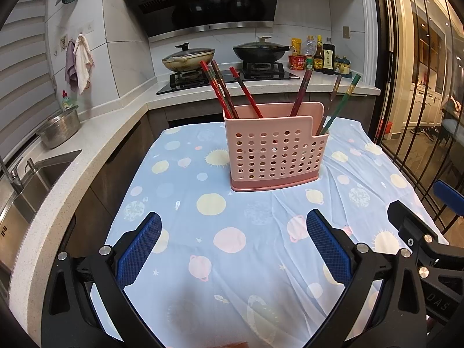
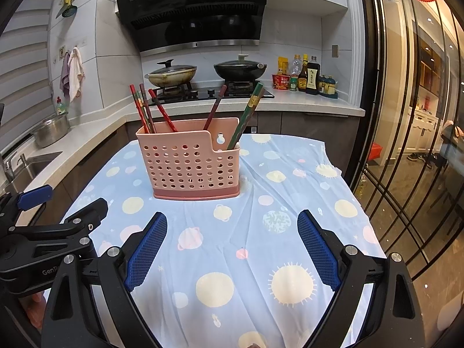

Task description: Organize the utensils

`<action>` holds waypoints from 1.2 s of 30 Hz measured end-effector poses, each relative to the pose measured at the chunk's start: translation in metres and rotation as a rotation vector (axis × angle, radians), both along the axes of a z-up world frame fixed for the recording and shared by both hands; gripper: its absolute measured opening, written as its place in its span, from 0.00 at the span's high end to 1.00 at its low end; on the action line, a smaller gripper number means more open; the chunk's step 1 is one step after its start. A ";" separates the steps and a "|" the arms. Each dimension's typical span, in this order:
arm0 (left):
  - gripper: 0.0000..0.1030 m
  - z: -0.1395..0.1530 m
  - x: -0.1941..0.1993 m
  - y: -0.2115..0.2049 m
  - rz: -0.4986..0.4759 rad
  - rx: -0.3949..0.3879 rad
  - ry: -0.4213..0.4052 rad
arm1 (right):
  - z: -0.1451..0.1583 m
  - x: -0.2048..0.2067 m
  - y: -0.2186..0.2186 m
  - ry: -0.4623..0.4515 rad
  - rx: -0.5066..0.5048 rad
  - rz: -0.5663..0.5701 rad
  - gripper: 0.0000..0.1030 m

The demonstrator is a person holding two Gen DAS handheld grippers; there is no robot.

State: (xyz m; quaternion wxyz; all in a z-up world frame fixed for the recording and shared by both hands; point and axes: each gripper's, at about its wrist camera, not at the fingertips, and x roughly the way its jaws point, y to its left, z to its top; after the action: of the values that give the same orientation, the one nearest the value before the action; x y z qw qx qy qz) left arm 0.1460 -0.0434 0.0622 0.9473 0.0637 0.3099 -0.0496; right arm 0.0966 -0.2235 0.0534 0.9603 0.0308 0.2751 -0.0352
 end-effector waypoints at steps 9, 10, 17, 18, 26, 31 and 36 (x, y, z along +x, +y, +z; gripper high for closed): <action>0.07 -0.002 0.000 0.001 0.005 -0.011 0.005 | -0.004 0.000 -0.001 0.006 0.000 0.000 0.15; 0.07 -0.003 0.000 0.001 0.004 -0.013 0.007 | -0.004 -0.001 0.000 0.007 -0.001 0.001 0.15; 0.07 -0.005 0.001 0.003 0.010 -0.011 0.012 | -0.006 -0.001 0.001 0.014 -0.004 0.002 0.15; 0.07 -0.005 0.001 0.003 0.010 -0.011 0.011 | -0.006 0.000 0.001 0.013 -0.005 0.002 0.15; 0.07 -0.005 0.001 0.004 0.011 -0.009 0.012 | -0.006 -0.001 0.002 0.014 -0.007 0.002 0.15; 0.07 -0.005 0.001 0.004 0.011 -0.008 0.010 | -0.006 -0.001 0.002 0.014 -0.005 0.003 0.15; 0.07 -0.006 0.001 0.004 0.017 -0.005 0.010 | -0.006 0.000 0.002 0.014 -0.007 0.002 0.15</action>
State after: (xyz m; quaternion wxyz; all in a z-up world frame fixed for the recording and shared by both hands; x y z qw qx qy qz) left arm 0.1472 -0.0391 0.0561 0.9463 0.0586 0.3149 -0.0427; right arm 0.0963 -0.2219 0.0477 0.9584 0.0271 0.2818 -0.0354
